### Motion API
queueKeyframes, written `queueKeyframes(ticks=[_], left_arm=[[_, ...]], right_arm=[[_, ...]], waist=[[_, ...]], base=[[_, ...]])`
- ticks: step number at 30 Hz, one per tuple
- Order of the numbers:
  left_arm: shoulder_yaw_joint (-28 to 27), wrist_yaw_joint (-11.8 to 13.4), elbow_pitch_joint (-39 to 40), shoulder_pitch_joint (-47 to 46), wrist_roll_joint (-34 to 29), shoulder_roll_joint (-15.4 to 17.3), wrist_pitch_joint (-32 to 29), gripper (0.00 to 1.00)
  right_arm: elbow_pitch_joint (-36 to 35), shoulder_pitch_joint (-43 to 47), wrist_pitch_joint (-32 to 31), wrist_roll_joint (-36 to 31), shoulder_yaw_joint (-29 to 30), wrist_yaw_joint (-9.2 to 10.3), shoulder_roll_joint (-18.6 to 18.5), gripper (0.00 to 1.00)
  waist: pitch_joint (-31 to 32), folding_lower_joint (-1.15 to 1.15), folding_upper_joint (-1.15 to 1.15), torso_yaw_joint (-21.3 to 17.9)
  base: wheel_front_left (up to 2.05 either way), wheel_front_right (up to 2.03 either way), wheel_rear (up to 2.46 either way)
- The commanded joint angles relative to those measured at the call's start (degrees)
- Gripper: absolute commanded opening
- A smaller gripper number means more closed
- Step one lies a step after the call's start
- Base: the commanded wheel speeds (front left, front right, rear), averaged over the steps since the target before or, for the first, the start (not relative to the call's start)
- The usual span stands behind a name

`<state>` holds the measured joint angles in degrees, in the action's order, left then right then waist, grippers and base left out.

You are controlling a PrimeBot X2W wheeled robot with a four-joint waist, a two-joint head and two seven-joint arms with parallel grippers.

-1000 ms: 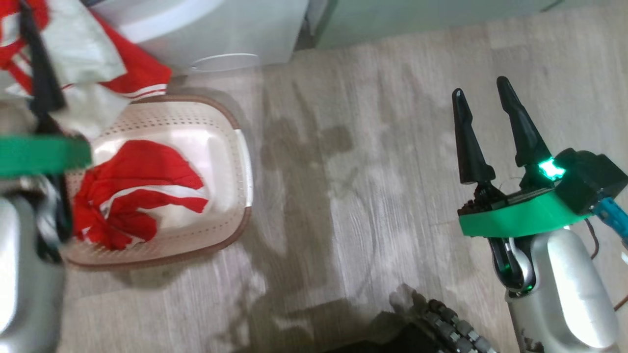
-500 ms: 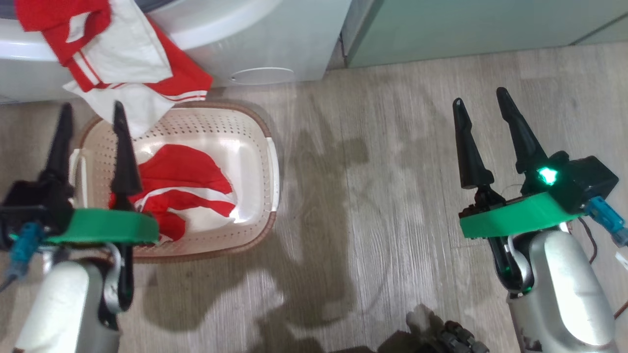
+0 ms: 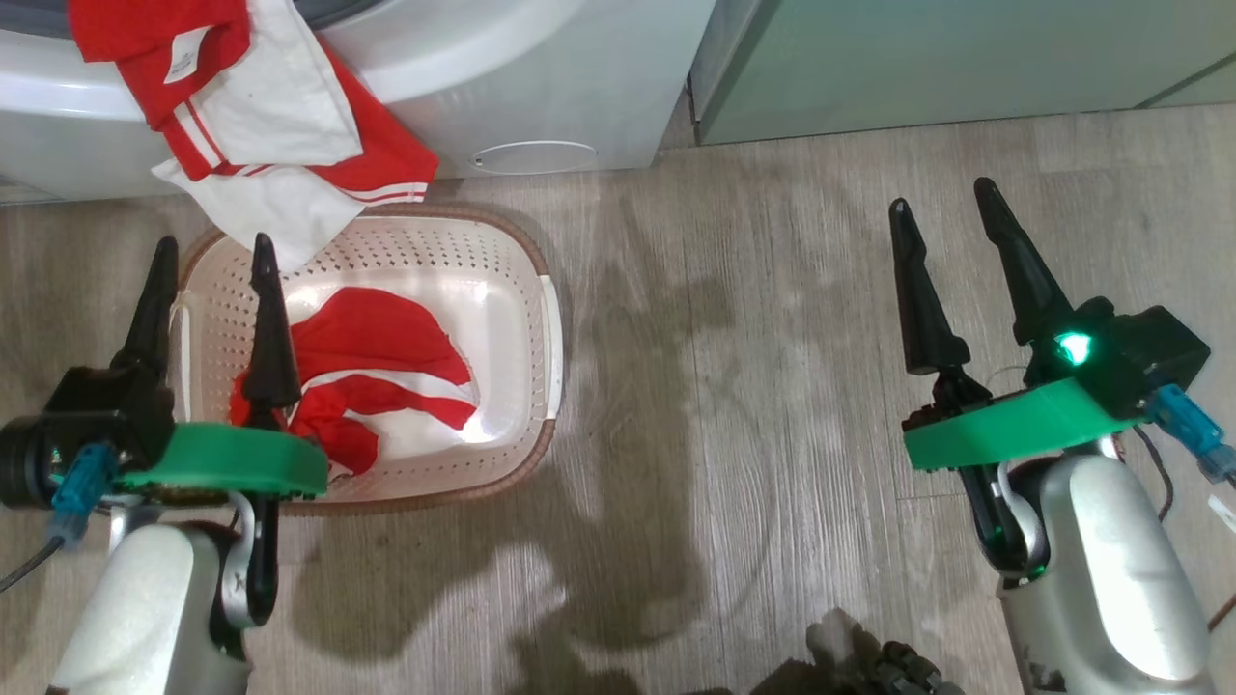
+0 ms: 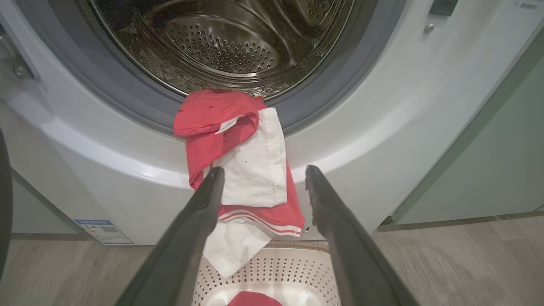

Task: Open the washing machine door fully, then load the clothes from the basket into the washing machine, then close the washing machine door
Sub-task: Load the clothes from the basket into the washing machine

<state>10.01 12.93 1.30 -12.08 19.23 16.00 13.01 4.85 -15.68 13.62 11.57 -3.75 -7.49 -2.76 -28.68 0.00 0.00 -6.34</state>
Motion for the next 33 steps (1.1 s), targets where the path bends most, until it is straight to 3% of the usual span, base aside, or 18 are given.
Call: queueKeyframes(ticks=[1,11,16,26,33], left_arm=[[-1.89,-0.04,1.4,-1.32,0.21,1.05,0.4,1.0],[-2.14,-0.01,0.66,-2.55,0.66,1.72,-0.09,1.0],[-2.29,-1.3,-1.91,-6.39,2.1,2.78,-3.15,1.0],[-4.58,-5.57,-19.15,-18.91,7.81,6.5,-12.57,1.0],[-5.78,-8.23,-28.22,-23.97,9.47,9.4,-13.81,1.0]], right_arm=[[-1.54,0.96,-0.09,-0.34,-1.24,0.0,-0.11,1.0],[-1.72,0.9,0.01,-0.09,-1.63,0.0,-0.11,1.0],[-2.53,0.44,0.08,0.33,-2.03,0.0,-0.11,1.0],[-2.33,-1.09,0.77,1.98,-3.85,0.0,-0.11,1.0],[-1.89,-1.88,1.18,2.8,-4.37,0.0,-0.11,1.0]], waist=[[-0.04,0.0,0.0,-0.1],[-0.56,0.0,0.0,-0.48],[-2.42,0.0,0.0,-0.98],[-6.97,0.0,0.0,-3.88],[-9.18,0.0,0.0,-5.41]], base=[[0.0,0.0,0.0],[0.0,0.0,0.0],[0.0,0.0,0.0],[0.0,0.0,0.0],[0.0,0.0,0.0]])
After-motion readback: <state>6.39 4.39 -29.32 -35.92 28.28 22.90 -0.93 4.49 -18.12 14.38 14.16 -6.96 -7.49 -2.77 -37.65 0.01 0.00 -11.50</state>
